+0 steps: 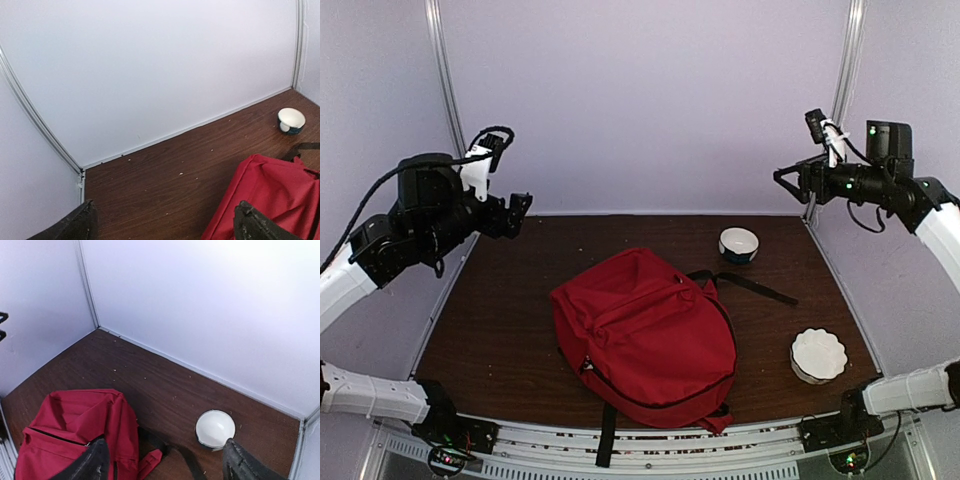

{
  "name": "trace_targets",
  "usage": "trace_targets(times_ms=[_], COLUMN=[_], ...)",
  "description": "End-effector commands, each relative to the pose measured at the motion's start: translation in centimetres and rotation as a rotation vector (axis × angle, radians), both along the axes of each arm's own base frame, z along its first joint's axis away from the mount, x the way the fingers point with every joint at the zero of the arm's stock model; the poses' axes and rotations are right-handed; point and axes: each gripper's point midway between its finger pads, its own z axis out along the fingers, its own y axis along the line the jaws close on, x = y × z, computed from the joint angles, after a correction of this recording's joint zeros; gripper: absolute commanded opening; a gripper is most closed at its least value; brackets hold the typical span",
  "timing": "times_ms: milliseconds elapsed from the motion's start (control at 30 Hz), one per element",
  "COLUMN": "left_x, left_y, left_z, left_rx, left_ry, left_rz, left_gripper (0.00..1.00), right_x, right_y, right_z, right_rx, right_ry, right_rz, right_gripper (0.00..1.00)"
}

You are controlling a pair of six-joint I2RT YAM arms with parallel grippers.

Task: Pack the student bag
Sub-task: Reset both arms

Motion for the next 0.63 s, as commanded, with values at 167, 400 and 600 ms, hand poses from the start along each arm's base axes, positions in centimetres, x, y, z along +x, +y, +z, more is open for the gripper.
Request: trace_targets(times_ms=[167, 400, 600], left_x=[5.3, 5.7, 5.8], left_y=[4.5, 6.1, 5.5], left_z=[-7.8, -8.8, -9.0], left_rx=[-0.028, -0.074, -0.072], left_ry=[0.067, 0.094, 0.110], left_rz=[0.253, 0.301, 0.275], left_gripper=[0.98, 0.98, 0.98], right_x=[2.0, 2.8, 3.3], right_y=[-8.3, -11.1, -11.2], right_z=[-7.5, -8.4, -10.1], right_rx=[-0.038, 0.021, -0.044], right_ry=[-0.077, -0.069, -0.052], right_rz=[-0.412, -0.523, -0.518], right_gripper=[1.00, 1.00, 1.00])
